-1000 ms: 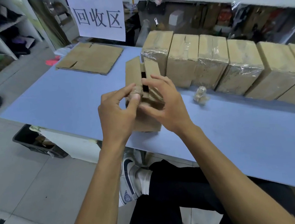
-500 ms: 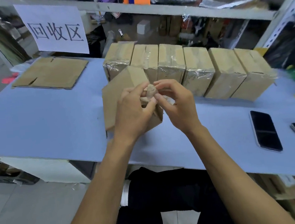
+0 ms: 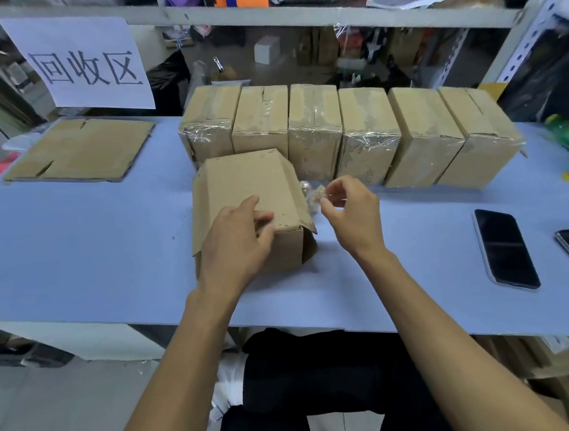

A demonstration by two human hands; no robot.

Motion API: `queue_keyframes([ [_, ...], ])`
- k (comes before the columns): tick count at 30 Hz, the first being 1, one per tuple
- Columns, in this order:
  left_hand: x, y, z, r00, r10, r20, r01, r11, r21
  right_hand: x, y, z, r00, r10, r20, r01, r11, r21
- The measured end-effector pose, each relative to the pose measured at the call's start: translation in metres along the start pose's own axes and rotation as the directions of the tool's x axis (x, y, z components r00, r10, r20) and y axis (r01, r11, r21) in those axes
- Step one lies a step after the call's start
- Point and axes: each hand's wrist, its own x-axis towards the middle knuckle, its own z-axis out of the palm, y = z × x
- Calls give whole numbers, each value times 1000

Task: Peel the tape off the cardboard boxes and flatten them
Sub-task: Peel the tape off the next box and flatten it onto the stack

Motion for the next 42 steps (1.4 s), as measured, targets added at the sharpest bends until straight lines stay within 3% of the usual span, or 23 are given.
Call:
queue_keyframes([
  [13,-7,-24,-13,989,-75,-128,86,993,81,23,10,34,985,57,160,-36,991,-129],
  [23,-12,-23,-8,984,-100,-148,99,995,-11,25,0,27,981,59,184,-32,989,-147],
  [27,-11,-24,-11,990,-75,-119,72,997,-28,19,-14,28,996,11,92,-6,999,-48],
  [30,-9,-28,-20,987,-39,-156,28,997,-75,8,-39,33,971,117,210,-125,992,23],
  [32,-9,-34,-28,960,-99,-263,88,995,-53,-2,-51,38,914,232,333,-247,969,4],
  [34,-11,-45,-38,923,-262,-281,261,964,-40,-9,-59,43,865,305,400,-329,944,-9],
  [37,-10,-66,-51,850,-525,-43,506,837,-208,-12,-65,48,840,367,400,-441,891,110],
  [39,-11,-77,-55,822,-566,59,549,763,-342,-13,-69,48,828,395,398,-504,835,220],
  [42,-17,-82,-56,844,-536,-9,477,759,-442,-15,-72,50,835,413,364,-526,794,305],
])
